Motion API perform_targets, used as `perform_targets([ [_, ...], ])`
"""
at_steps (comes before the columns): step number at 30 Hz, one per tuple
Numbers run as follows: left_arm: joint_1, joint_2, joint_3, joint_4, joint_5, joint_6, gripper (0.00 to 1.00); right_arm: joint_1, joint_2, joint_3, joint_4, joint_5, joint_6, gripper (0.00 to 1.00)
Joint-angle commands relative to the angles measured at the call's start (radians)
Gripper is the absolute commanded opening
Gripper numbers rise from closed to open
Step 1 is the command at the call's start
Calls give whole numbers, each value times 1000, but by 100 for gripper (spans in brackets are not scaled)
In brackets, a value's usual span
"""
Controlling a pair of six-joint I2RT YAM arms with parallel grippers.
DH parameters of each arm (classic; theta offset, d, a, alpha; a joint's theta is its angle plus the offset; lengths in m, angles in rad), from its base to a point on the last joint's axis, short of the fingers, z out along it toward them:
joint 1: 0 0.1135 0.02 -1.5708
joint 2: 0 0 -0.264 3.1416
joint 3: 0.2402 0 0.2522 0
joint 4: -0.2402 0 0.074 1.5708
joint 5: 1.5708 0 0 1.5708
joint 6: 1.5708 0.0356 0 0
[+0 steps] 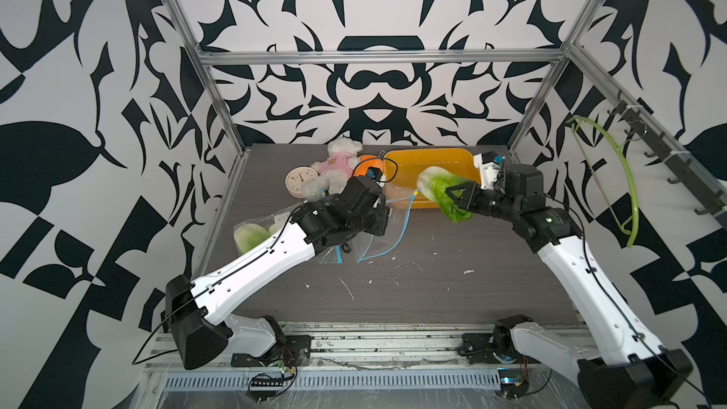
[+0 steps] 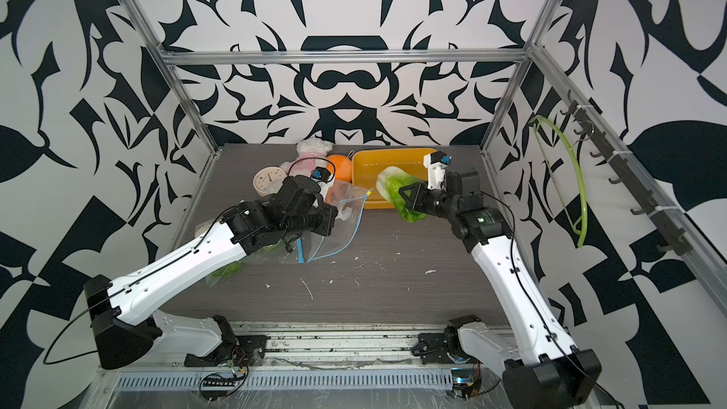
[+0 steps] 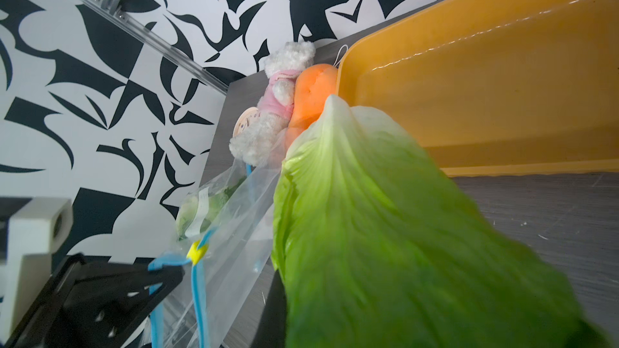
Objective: Put the chinese cabbages into a zipper bag and zip it
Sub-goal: Pick up the Chinese cabbage from the basket, then place the Chinese cabbage in the zipper food storage bag.
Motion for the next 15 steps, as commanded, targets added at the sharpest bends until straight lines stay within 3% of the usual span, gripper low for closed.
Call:
perform_targets([
  [1, 4, 1, -26, 42, 28, -17, 0, 22, -57, 54, -119, 8, -48, 0],
  [10, 4, 37, -14, 71, 31, -37, 0, 33, -138, 205, -334, 41, -79, 0],
  [15, 4, 68, 8, 90, 29, -59, 0, 32, -127, 303, -356, -91, -96, 0],
])
